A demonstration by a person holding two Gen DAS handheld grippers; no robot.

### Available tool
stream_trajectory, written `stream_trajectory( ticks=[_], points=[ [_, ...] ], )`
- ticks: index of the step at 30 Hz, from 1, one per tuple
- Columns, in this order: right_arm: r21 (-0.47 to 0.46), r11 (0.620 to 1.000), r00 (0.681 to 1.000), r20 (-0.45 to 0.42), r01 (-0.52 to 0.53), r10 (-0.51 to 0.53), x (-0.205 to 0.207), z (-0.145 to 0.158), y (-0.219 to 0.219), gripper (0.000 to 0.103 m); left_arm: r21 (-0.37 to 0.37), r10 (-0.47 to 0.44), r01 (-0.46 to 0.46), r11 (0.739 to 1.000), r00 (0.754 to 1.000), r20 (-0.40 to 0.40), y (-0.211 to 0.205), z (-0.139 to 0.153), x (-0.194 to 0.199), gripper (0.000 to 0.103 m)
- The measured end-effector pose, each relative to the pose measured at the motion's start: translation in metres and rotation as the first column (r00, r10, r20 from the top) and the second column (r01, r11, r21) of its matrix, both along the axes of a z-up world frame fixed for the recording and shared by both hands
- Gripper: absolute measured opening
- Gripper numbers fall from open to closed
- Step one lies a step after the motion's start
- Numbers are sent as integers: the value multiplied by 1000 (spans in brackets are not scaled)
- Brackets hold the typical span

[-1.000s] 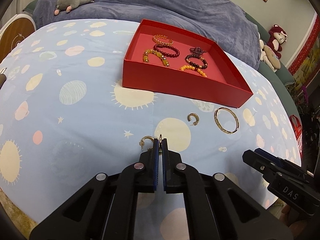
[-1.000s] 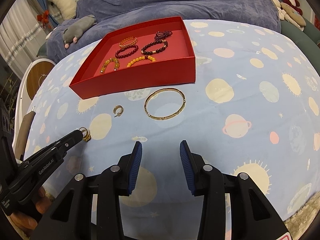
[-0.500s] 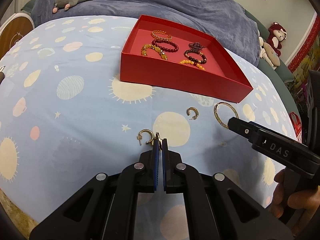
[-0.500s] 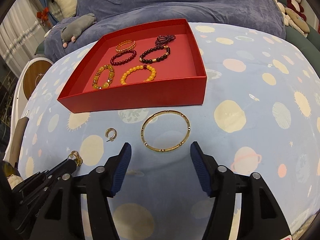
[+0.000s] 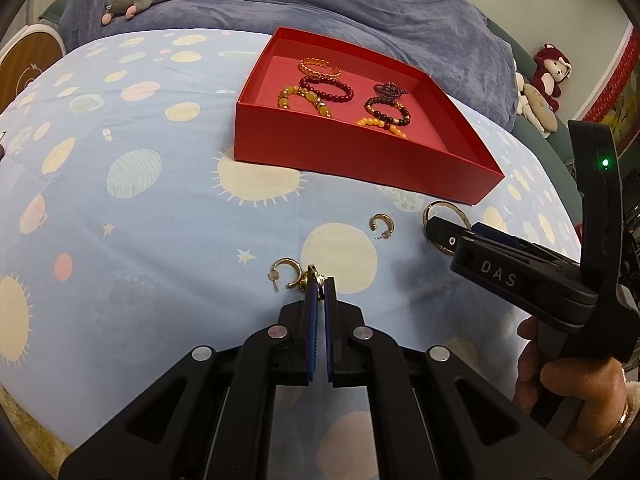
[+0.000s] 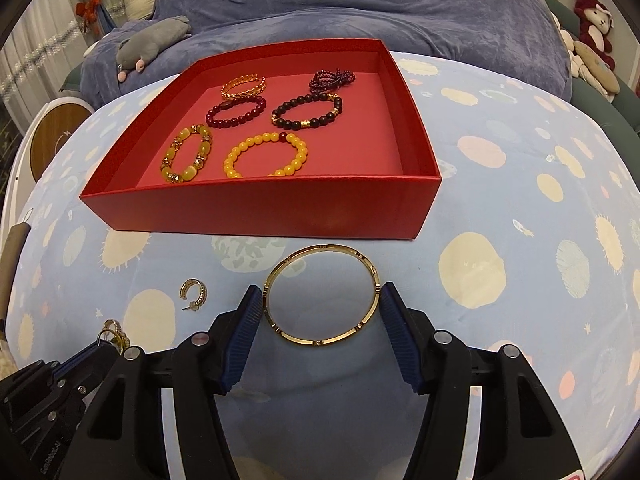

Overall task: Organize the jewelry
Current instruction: 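Grasp a gold hoop earring with the left gripper while the right grasps the gold bangle rim, then lift the gold bangle with the right gripper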

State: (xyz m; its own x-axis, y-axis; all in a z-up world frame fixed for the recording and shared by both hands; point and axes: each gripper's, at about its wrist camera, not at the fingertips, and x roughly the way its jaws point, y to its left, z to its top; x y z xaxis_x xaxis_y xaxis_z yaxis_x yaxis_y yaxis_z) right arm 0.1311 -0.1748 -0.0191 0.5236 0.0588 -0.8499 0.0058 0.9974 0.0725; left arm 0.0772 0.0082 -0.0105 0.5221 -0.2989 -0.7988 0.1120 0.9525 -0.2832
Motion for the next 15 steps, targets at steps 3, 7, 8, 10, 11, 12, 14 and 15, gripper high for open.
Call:
stream_trajectory(
  ticks=[3,7,8,10,11,12,14,15],
  points=[
    [3,1000,1000,2,2,-2,-3,1,-1,57,0,1,-1,1000,1000,0,0,0,0,3],
    [19,1000,1000,6,15,-15,-8,5,-5,57,-4,0,0,1000,1000,4,0,1,0,3],
    [25,1000,1000,9,18,-18,-10,7,-6,57,-7,-1,1,1000,1000,6,0,2,-1,3],
    [35,999,1000,14,21,-22,-14,11,-8,57,-8,-3,3,1000,1000,12,-1,5,-1,3],
    [40,999,1000,16,23,-24,-17,13,-9,57,-7,-4,4,1000,1000,14,-1,6,-2,3],
    [45,999,1000,19,24,-25,-19,15,-9,57,-7,-5,5,1000,1000,16,-2,8,-3,3],
    [56,998,999,24,25,-27,-24,19,-10,57,-7,-8,8,1000,1000,22,-3,11,-5,3],
    [63,998,999,27,26,-28,-27,21,-11,57,-7,-9,10,1000,1000,26,-4,13,-6,3]
  ],
)
